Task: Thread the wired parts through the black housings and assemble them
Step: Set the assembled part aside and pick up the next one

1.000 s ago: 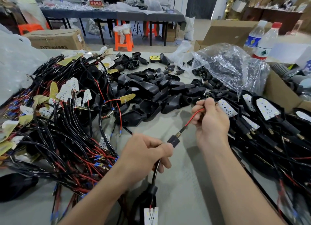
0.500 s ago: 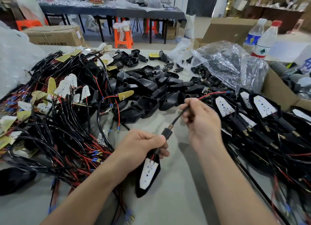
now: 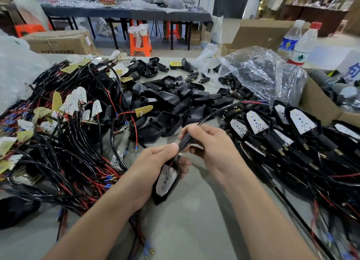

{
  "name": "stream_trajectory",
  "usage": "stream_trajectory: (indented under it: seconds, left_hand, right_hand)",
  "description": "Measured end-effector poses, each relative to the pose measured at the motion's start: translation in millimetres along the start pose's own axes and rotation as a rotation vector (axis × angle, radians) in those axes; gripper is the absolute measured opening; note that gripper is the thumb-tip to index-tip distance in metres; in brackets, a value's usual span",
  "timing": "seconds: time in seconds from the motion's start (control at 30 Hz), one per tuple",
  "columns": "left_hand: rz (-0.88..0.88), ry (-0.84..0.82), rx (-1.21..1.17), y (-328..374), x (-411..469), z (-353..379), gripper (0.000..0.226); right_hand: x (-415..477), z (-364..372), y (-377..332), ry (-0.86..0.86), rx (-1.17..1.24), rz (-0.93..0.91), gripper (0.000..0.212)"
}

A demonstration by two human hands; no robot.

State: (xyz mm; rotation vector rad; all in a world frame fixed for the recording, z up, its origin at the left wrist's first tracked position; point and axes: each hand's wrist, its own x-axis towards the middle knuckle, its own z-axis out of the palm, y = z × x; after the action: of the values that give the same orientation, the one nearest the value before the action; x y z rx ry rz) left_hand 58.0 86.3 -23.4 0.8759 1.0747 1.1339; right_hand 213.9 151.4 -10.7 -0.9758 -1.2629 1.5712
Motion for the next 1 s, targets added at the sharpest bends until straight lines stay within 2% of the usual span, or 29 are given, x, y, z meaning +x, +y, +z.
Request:
stream_trajectory:
  seconds: [0.1,0.2,0.33,0.47,0.67,0.87,1.0]
  left_hand:
    - [-0.057,-0.032,0.044,1,-1,-3,0.021]
    - [-0.049,0.036,0.103,1,-1,-4,0.025]
    - [0.053,0.12,0.193,0,1,-5,0.026]
    - [0.137,0.134,0.285,0,0,-6,0.032]
    - [0.302,0.299,0.717,-4,-5,-5,0.036]
    - [0.234,0.323,0.624,-3,-2,-6,0.032]
    - [0.178,0.304,0.435,-3,-1,-5,0.034]
  right_hand:
    - [3,-9,-6,0.142,0.227,-0.007,0.019]
    - [3,-16,-8,0.156,0.291,0.002,0.018]
    - [3,-12,-3,0.172,0.189,-0.009,0.014]
    - [4,-13,-1,0.2,0.111,-0.067,0.02]
    - [3,-8,6,0.215,-0.064,-0.099,0.025]
    - [4,-5,6,0.161,-0.04,-0.087,0.027]
    - [4,-8,6,0.134,-0.073,-0.121,0.027]
